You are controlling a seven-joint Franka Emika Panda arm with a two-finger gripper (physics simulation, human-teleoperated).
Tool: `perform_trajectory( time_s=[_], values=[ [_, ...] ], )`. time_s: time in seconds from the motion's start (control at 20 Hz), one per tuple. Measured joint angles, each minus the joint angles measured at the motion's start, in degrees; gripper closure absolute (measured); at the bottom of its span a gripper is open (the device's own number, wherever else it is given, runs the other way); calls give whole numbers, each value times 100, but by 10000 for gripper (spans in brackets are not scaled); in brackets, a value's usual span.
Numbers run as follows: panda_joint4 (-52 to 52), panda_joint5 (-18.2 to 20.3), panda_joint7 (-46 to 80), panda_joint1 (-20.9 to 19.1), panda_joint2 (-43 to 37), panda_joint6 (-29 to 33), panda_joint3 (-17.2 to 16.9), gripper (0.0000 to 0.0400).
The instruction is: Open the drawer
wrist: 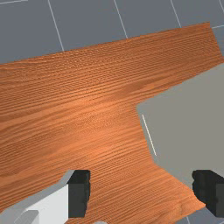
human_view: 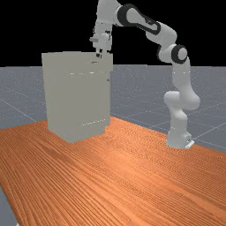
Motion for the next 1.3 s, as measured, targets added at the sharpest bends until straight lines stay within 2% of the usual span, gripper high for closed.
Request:
perform_trajectory(
  time_s=[0.1, 0.25, 0.75, 1.3],
  values=[
    [149, -19, -44, -133, 32, -3, -104, 20],
    [471, -20, -129, -305, 59, 2, -239, 4],
    [1270, -165, -463, -868, 410, 57, -669, 0],
    [723, -172, -608, -985, 652, 53, -706, 0]
  ],
)
